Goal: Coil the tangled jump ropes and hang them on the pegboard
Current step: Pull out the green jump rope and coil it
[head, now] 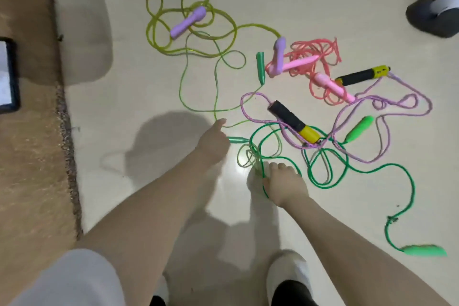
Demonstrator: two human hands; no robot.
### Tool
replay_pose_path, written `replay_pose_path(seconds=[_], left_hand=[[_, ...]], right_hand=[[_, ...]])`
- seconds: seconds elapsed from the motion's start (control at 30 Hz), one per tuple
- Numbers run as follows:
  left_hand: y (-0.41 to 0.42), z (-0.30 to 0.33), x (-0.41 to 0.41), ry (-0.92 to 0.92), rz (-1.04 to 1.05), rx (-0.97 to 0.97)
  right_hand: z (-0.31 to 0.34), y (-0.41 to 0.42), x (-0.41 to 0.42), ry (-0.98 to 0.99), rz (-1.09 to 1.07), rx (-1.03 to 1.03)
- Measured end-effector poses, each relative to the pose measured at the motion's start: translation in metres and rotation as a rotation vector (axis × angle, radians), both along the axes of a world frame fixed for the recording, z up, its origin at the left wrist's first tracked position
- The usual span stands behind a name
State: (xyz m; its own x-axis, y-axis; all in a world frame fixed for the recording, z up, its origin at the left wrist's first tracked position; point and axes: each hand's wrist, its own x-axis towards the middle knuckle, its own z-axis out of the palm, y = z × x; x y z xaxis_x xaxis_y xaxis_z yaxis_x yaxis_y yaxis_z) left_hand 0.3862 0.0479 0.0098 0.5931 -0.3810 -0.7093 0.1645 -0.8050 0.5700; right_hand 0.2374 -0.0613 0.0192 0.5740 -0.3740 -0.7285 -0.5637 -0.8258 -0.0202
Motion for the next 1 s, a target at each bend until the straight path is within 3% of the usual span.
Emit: replay_pose_path(seconds=[0.13,0.2,0.23,0.33,0.5,0.57,0.67,0.7,0.77,0.87,0.93,1.0], left_hand=[[-0.017,-0.098,-0.025,-0.389,-0.544,0.127],[-0.017,-0.118,-0.032,-0.540,-0.677,0.115],[-0.012,-0.118,-0.036,-0.481,-0.652,0.078],[0.012,-0.088,-0.043,-0.031,-0.297,-0.112],[0.027,-0.043,-0.013,0.396,0.380,-0.452],[0.029,-0.032,0.007,0.537,0.625,-0.597],[0.042,-0.017,0.031,0.588,0.943,-0.788],[0.050,-0.013,0.033,0.546,0.992,-0.809],[0.069,-0.010,0.029,0.428,0.988,-0.767],[0.088,-0.009,0.022,0.227,0.685,-0.592],[0.089,0.000,0.018,0.192,0.403,-0.538],[0.087,0.013,0.014,0.234,0.195,-0.498]], right_hand=[[-0.084,0.004,0.001,-0.142,-0.161,0.002],[-0.100,0.009,0.001,-0.282,-0.229,0.063],[-0.096,0.011,0.000,-0.331,-0.321,0.165],[-0.063,0.019,-0.008,-0.455,-0.661,0.447],[-0.029,-0.003,0.017,-0.531,-1.140,0.954],[-0.026,-0.018,0.031,-0.584,-1.250,1.033],[-0.025,-0.035,0.038,-0.661,-1.385,0.967],[-0.026,-0.036,0.035,-0.660,-1.448,0.886],[-0.029,-0.034,0.022,-0.537,-1.369,0.658],[-0.043,-0.023,-0.002,-0.143,-0.771,0.174],[-0.046,-0.013,-0.005,-0.225,-0.715,0.012],[-0.041,-0.005,0.001,-0.512,-0.631,-0.004]])
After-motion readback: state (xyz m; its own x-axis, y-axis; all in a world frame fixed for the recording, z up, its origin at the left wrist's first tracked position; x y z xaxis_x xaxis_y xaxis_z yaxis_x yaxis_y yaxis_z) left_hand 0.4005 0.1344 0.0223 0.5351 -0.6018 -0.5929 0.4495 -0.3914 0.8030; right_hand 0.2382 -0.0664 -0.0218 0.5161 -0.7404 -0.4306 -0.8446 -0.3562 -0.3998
